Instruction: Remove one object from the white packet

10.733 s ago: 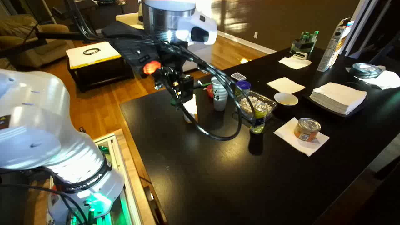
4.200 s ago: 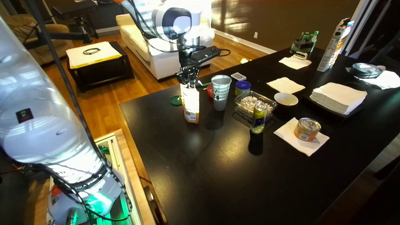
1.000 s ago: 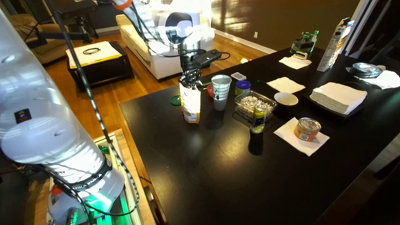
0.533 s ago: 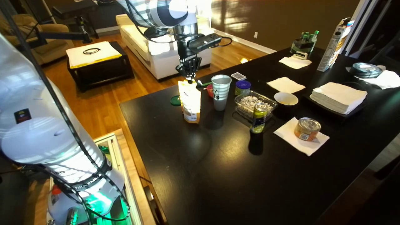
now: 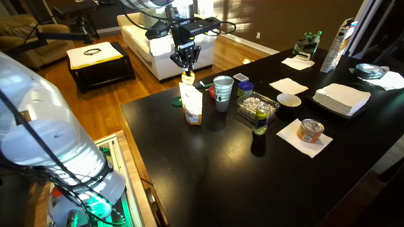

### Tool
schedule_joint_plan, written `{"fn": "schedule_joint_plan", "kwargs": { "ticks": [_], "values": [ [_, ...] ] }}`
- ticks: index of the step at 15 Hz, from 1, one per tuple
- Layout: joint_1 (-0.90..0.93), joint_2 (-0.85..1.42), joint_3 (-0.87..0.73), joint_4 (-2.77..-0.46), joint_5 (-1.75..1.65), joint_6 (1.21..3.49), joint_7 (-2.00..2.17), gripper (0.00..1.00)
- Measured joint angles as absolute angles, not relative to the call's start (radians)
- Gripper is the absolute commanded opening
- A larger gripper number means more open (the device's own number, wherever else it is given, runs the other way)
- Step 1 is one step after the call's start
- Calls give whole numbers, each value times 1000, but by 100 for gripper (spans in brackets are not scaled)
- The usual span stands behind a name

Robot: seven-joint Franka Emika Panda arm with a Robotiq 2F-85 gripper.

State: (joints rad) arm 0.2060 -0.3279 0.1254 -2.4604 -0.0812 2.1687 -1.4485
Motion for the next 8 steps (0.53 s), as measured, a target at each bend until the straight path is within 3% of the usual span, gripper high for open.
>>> {"fn": "schedule_joint_plan", "kwargs": {
  "ticks": [8],
  "values": [
    [158, -446, -9, -2603, -48, 2096, -1232, 2]
  ]
}}
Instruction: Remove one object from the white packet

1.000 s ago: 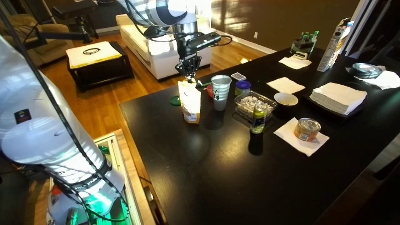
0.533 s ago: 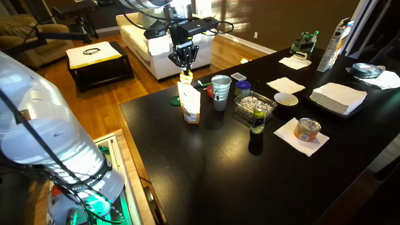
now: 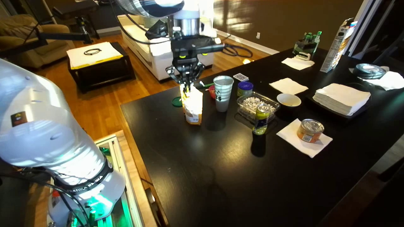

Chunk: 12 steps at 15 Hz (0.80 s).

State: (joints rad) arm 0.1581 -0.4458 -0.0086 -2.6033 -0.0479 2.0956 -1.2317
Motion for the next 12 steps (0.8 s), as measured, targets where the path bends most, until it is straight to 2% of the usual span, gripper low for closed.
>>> {"fn": "schedule_joint_plan", "kwargs": {
  "ticks": [7, 12],
  "values": [
    [111, -313, -73, -2750, 24, 2424, -1020, 2],
    [112, -156, -82, -2764, 116, 2609, -937, 2]
  ]
}}
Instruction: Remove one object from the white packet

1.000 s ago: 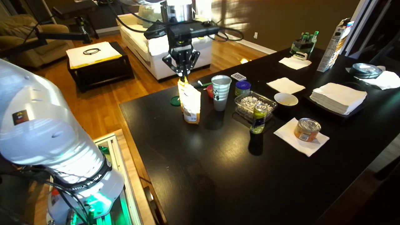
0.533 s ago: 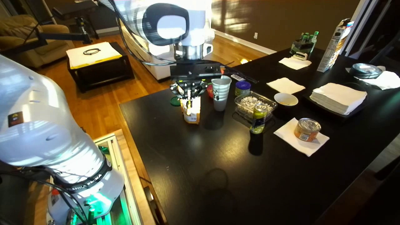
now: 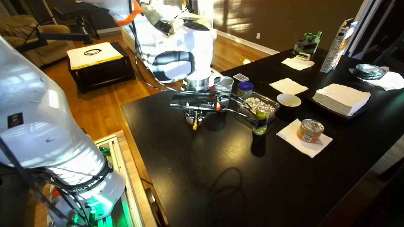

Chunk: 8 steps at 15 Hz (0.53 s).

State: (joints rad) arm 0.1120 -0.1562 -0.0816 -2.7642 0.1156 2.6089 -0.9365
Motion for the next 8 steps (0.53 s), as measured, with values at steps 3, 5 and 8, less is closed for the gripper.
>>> {"fn": "schedule_joint_plan", "kwargs": {
  "ticks": [3, 5, 8],
  "values": [
    [112, -80, -79, -2762, 166, 2661, -936, 12],
    [111, -47, -77, -2759, 193, 2677, -936, 37],
    [101, -32, -67, -2757, 192, 2683, -924, 53]
  ]
}}
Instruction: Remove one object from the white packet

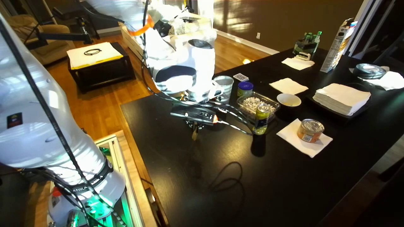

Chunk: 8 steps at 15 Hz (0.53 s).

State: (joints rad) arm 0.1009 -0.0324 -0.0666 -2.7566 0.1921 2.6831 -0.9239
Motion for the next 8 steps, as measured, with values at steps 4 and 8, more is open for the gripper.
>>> {"fn": "schedule_joint_plan", "kwargs": {
  "ticks": [4, 8],
  "values": [
    [68, -83, -50, -2741, -10, 2653, -727, 79],
    [58, -227, -37, -2730, -76, 2483, -568, 100]
  ]
}}
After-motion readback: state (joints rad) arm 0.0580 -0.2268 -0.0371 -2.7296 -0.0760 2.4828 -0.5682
